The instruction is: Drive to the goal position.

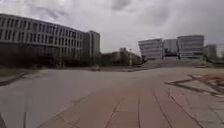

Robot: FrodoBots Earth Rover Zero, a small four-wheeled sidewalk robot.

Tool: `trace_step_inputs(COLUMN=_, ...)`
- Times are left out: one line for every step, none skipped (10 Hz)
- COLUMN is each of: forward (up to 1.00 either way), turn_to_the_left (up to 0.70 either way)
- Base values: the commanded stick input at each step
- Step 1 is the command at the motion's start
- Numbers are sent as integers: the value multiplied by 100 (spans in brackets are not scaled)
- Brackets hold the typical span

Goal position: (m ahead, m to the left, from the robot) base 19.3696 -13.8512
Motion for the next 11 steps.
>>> trace_step_inputs(forward=70, turn_to_the_left=-1)
trace_step_inputs(forward=70, turn_to_the_left=-1)
trace_step_inputs(forward=70, turn_to_the_left=-1)
trace_step_inputs(forward=70, turn_to_the_left=-1)
trace_step_inputs(forward=70, turn_to_the_left=-1)
trace_step_inputs(forward=70, turn_to_the_left=-2)
trace_step_inputs(forward=70, turn_to_the_left=-20)
trace_step_inputs(forward=70, turn_to_the_left=-31)
trace_step_inputs(forward=70, turn_to_the_left=-32)
trace_step_inputs(forward=70, turn_to_the_left=-32)
trace_step_inputs(forward=70, turn_to_the_left=-32)
